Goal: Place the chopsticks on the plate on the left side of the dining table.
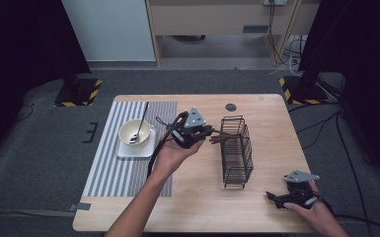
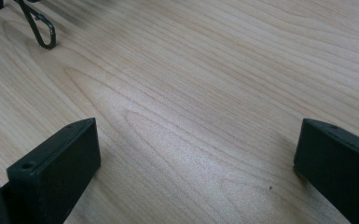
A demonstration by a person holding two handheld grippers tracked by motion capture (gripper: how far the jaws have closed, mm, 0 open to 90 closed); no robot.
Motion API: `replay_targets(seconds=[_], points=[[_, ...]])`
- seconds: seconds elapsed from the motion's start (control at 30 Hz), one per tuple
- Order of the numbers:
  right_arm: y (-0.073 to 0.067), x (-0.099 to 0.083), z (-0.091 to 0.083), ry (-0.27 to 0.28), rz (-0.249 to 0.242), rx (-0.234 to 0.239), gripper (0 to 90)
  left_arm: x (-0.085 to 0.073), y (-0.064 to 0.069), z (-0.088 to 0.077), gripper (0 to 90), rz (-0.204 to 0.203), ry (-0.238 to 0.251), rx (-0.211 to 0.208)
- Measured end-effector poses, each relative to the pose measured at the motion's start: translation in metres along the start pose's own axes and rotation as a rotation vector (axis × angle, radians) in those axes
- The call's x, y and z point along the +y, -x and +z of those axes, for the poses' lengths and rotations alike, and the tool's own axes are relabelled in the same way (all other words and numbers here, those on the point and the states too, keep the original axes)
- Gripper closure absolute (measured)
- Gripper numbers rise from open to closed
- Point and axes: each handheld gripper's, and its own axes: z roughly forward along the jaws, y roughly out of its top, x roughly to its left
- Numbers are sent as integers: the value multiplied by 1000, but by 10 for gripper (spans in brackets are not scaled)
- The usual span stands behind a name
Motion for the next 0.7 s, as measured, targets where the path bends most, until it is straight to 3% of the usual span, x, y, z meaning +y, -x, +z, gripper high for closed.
replay_targets(seconds=[0.4, 0.7], points=[[0, 0, 0, 0, 0, 0, 3, -5, -8, -17, 838, -30, 80, -8], [0, 0, 0, 0, 0, 0, 3, -15, -18, -30, 838, -78, 183, -29]])
